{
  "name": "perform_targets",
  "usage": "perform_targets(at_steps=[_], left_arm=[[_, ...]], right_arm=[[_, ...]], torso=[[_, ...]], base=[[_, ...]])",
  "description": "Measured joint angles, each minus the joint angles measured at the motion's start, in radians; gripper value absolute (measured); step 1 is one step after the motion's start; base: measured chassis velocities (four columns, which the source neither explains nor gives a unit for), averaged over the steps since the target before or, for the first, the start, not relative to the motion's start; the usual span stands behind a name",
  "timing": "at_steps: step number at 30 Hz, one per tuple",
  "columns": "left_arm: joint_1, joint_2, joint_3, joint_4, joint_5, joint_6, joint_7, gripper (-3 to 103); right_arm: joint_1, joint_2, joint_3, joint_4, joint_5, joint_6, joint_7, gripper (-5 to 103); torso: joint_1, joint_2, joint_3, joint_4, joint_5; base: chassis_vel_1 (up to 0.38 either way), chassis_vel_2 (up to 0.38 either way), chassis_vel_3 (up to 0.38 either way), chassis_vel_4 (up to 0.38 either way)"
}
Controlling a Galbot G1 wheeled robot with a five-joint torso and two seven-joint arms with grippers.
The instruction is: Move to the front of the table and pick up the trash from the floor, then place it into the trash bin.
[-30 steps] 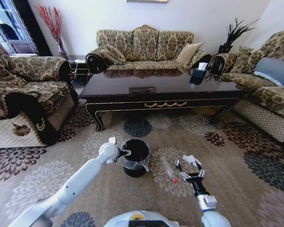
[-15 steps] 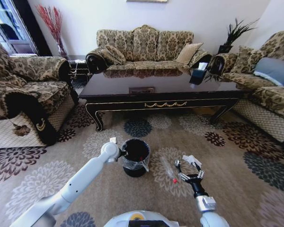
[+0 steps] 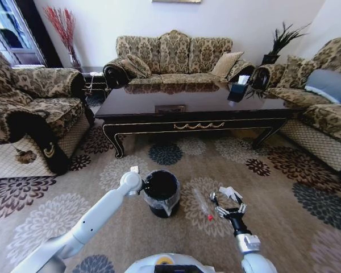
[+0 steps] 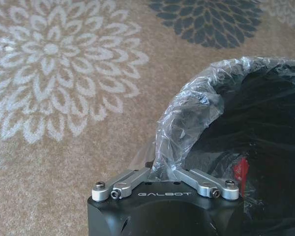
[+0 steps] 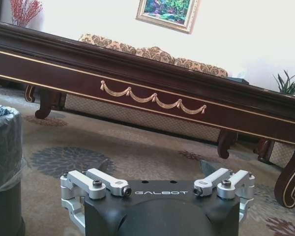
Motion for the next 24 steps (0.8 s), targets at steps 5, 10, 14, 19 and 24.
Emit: perform_targets(at_steps=[5,10,14,19,24], left_arm=[[0.001,0.02,0.0,-0.043,-0.003,0.001,-0.009,0],[0.003,0.06,-0.001,-0.121,-0.013,0.009,-0.024,0],[0.015,0.084,-0.012,-0.17,-0.025,0.012,-0.029,0],[0.034,0.11,-0.038,-0.212,-0.039,0.013,-0.041,0],[0.058,0.129,-0.068,-0.24,-0.051,0.013,-0.051,0]], right_arm=[[0.011,-0.004,0.003,-0.004,0.002,-0.012,0.013,100],[0.068,-0.035,0.01,-0.029,0.04,-0.078,0.045,100],[0.141,-0.076,-0.005,-0.095,0.097,-0.131,0.076,100],[0.234,-0.117,-0.038,-0.221,0.173,-0.174,0.126,100],[0.299,-0.15,-0.056,-0.342,0.24,-0.195,0.128,100]], torso=[[0.0,0.0,0.0,-0.0002,0.0003],[0.0,0.0,0.0,0.0,0.0004],[0.0,0.0,0.0,0.0,0.0002],[0.0,0.0,0.0,0.0003,0.0008],[0.0,0.0,0.0,-0.0003,0.0006]], base=[[0.0,0.0,0.0,0.0],[0.0,0.0,0.0,0.0],[0.0,0.0,0.0,0.0],[0.0,0.0,0.0,0.0],[0.0,0.0,0.0,0.0]])
